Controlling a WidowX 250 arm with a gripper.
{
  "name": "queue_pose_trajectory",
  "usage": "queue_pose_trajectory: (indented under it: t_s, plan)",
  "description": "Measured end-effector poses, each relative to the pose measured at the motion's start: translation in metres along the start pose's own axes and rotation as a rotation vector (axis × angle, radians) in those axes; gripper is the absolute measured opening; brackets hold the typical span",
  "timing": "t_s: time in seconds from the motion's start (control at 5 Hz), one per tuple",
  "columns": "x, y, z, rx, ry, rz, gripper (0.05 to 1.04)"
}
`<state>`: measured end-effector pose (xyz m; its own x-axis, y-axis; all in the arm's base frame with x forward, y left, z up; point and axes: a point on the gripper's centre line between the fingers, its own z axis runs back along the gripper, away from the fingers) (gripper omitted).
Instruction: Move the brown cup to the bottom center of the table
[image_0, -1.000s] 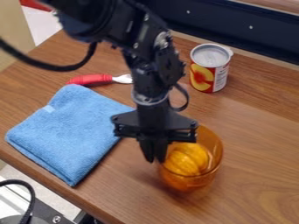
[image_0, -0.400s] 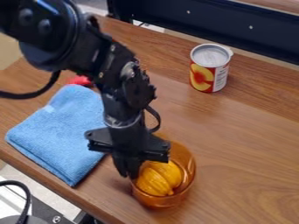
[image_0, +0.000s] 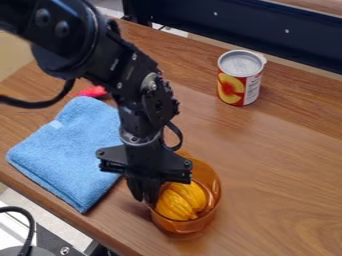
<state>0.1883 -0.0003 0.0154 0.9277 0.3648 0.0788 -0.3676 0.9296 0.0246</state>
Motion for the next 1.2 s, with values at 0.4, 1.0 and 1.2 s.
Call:
queue_pose_trajectory:
  t_s: [0.4,1.0,1.2]
  plan:
    - [0.005,0.001,0.017,-0.023,0.01,0.046,0.754]
    - [0.025,0.0,0.049,-0.092,-0.024,0.148,0.993]
    - [0.044,0.001,0.043,-0.086,-0.042,0.234,0.993]
